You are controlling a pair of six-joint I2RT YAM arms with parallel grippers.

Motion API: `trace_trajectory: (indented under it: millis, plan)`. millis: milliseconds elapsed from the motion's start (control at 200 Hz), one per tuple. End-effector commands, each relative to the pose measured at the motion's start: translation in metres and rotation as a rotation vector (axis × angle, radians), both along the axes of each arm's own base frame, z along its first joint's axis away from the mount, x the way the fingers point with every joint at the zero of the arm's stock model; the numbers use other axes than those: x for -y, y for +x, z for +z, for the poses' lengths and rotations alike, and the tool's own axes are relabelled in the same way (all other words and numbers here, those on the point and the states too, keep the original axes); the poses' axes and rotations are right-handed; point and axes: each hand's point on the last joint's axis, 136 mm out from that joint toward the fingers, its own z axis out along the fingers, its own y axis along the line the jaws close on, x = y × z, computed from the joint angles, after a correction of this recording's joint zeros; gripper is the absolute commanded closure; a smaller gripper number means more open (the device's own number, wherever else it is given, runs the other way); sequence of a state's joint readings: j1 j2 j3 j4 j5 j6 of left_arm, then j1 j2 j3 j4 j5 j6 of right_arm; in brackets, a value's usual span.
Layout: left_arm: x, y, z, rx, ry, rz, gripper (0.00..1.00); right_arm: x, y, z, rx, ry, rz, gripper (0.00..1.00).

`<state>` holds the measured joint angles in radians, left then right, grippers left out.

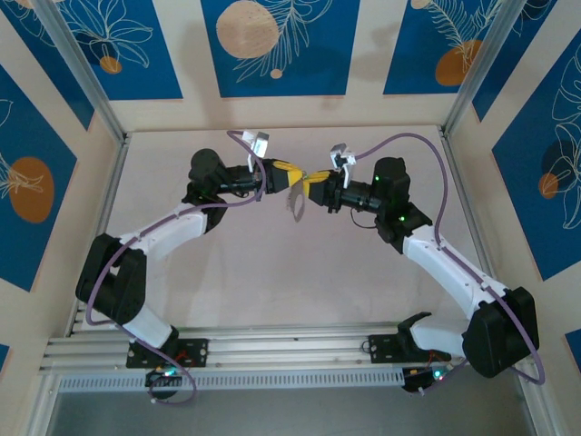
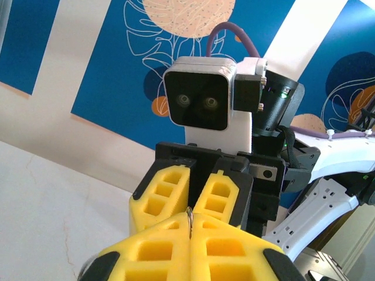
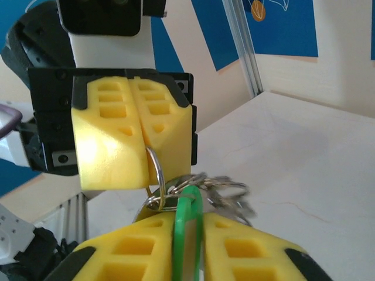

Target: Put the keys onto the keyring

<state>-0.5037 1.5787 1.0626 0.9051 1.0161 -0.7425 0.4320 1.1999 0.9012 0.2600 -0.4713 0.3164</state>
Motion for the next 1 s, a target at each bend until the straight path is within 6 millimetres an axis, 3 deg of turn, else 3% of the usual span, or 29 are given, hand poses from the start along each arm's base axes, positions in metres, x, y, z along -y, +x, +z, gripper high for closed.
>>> trace_trajectory:
  millis: [0,95,580,750,850,995]
  plan:
    - [-0.004,-0.019,0.038,0.108,-0.067,-0.023,1.0,-0.002,-0.007,-0.005,-0.001,-0.01,0.022,0.91]
    - [-0.004,-0.02,0.041,0.11,-0.075,-0.022,1.0,-0.003,-0.009,-0.003,0.004,-0.007,0.032,1.0]
    - [-0.004,-0.019,0.044,0.11,-0.092,-0.019,1.0,-0.025,-0.027,0.003,0.01,-0.035,0.128,1.0]
    - [-0.005,-0.019,0.044,0.107,-0.103,-0.014,1.0,-0.01,-0.019,0.003,-0.006,-0.027,0.07,0.69]
    - [-0.006,-0.02,0.044,0.105,-0.109,-0.009,1.0,0.007,-0.02,0.005,-0.013,-0.01,0.035,0.62]
    - [-0.007,-0.021,0.043,0.102,-0.119,-0.004,1.0,0.036,-0.024,0.007,-0.014,0.018,-0.031,0.6]
